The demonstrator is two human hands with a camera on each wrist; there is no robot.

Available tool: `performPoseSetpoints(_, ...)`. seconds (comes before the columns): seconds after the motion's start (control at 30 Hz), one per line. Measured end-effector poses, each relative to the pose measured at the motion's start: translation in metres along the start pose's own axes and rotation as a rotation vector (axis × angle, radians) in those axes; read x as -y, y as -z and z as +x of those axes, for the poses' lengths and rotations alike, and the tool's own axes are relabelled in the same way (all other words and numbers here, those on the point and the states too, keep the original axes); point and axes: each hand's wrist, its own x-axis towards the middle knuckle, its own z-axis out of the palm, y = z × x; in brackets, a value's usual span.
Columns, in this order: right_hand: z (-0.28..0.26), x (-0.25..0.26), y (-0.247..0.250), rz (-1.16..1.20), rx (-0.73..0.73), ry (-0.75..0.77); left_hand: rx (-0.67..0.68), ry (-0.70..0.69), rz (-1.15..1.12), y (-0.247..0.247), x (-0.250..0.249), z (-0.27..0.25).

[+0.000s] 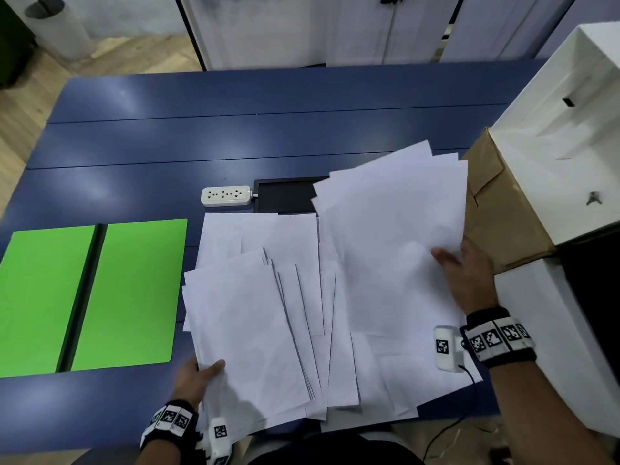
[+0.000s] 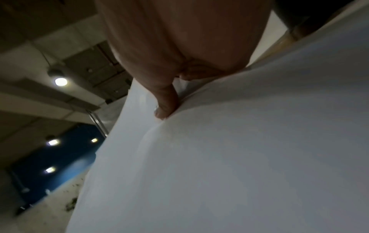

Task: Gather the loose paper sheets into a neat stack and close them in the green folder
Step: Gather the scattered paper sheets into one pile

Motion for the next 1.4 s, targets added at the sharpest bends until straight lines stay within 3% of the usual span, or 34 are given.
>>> performPoseSetpoints(0.1,-0.021,0.024,-0.030,0.179,0.163,-0.018,0.024,-0.002,-0.046,0.000,0.005,0.003)
performPoseSetpoints(0.2,-0.050,0.023,-0.096,0.271,0.319,-0.079,0.031,0.000,-0.102,-0.001,0.007,0.003)
performPoseSetpoints(0.33,-0.093,0.002,-0.195,0.171,0.501,-0.201,-0.083,0.111,-0.135,0.003,0.003,0.007)
performPoseSetpoints(0.43,-0.126,-0.002,-0.245,0.047,0.605,-0.296,-0.001,0.267,-0.310,0.004,-0.001,0.002)
performPoseSetpoints(0.47,-0.136,-0.002,-0.258,-0.009,0.660,-0.316,0.037,0.270,-0.332,0.004,-0.005,-0.004)
performPoseSetpoints(0.57,-0.153,-0.002,-0.285,-0.101,0.809,-0.319,0.054,0.086,-0.172,0.002,-0.018,-0.022)
performPoseSetpoints(0.67,-0.153,0.002,-0.287,-0.091,0.714,-0.289,0.064,-0.030,-0.101,0.005,-0.002,-0.009)
performPoseSetpoints(0.77,-0.137,-0.007,-0.268,-0.197,0.344,-0.294,0.071,-0.041,-0.063,0.008,0.015,0.006)
performPoseSetpoints(0.83,-0.130,-0.018,-0.253,-0.314,0.162,-0.400,0.083,-0.044,-0.065,0.009,0.019,0.011)
performPoseSetpoints(0.9,-0.125,-0.026,-0.243,-0.280,0.056,-0.567,0.098,-0.049,-0.064,0.010,0.023,0.015)
performPoseSetpoints(1.03,-0.120,-0.033,-0.244,-0.156,0.081,-0.704,0.094,-0.067,-0.051,0.011,0.022,0.016)
performPoseSetpoints(1.27,-0.107,-0.037,-0.256,-0.120,0.184,-0.580,0.110,-0.062,-0.059,0.012,0.022,0.016)
performPoseSetpoints(1.4,-0.094,-0.032,-0.246,-0.112,0.161,-0.493,0.099,-0.051,-0.041,0.014,0.030,0.024)
